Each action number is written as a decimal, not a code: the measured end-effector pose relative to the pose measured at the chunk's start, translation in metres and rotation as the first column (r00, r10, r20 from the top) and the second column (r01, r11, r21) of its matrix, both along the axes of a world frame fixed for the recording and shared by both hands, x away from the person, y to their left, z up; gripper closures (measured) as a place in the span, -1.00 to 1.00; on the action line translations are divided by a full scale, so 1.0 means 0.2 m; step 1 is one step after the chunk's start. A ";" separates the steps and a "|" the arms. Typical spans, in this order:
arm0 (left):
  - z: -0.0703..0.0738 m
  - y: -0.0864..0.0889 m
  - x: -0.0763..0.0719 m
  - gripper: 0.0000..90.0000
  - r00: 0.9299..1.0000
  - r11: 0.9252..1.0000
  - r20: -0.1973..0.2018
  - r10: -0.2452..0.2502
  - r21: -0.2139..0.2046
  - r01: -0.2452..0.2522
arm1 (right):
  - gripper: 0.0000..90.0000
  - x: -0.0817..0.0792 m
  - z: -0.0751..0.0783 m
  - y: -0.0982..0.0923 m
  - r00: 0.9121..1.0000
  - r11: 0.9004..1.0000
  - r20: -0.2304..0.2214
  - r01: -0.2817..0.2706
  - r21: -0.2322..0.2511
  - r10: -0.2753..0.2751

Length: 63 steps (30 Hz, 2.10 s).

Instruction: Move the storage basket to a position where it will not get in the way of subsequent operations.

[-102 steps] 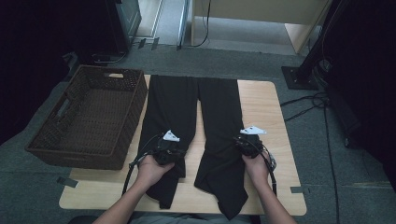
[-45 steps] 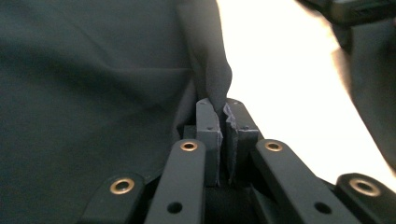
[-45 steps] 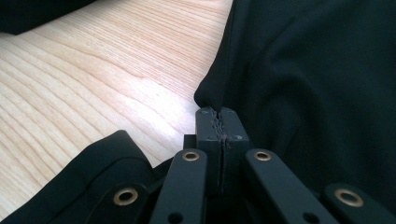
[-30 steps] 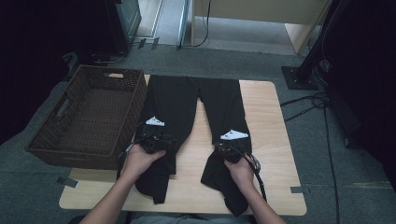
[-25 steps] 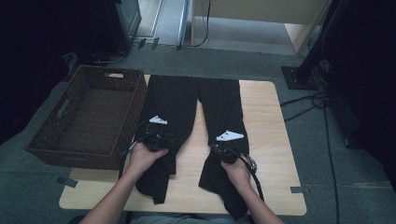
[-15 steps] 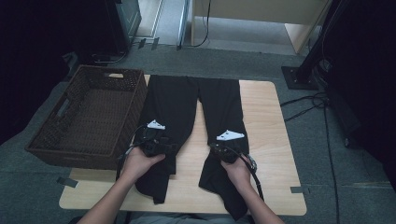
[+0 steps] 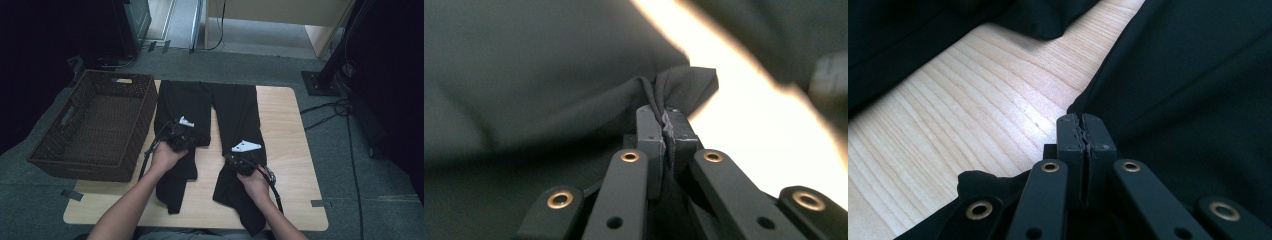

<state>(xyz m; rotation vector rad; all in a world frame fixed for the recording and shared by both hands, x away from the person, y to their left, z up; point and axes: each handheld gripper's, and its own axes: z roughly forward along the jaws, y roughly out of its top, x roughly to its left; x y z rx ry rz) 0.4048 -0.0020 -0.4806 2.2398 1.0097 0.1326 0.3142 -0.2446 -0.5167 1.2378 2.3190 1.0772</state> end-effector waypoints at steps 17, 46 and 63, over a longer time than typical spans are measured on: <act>0.19 0.03 0.06 0.21 0.998 0.996 0.039 0.049 -0.073 -0.046 | 0.96 0.00 -0.01 -0.01 1.000 1.000 0.008 -0.001 0.026 0.001; -0.13 0.12 -0.58 -0.02 0.993 0.999 0.114 -0.010 0.034 0.006 | 0.94 -0.02 -0.02 -0.01 1.000 1.000 0.026 0.008 0.023 -0.008; -0.12 0.15 -0.55 0.91 0.991 0.997 0.131 0.017 0.067 -0.025 | 0.94 -0.02 -0.02 -0.01 0.999 1.000 0.036 0.009 0.023 -0.010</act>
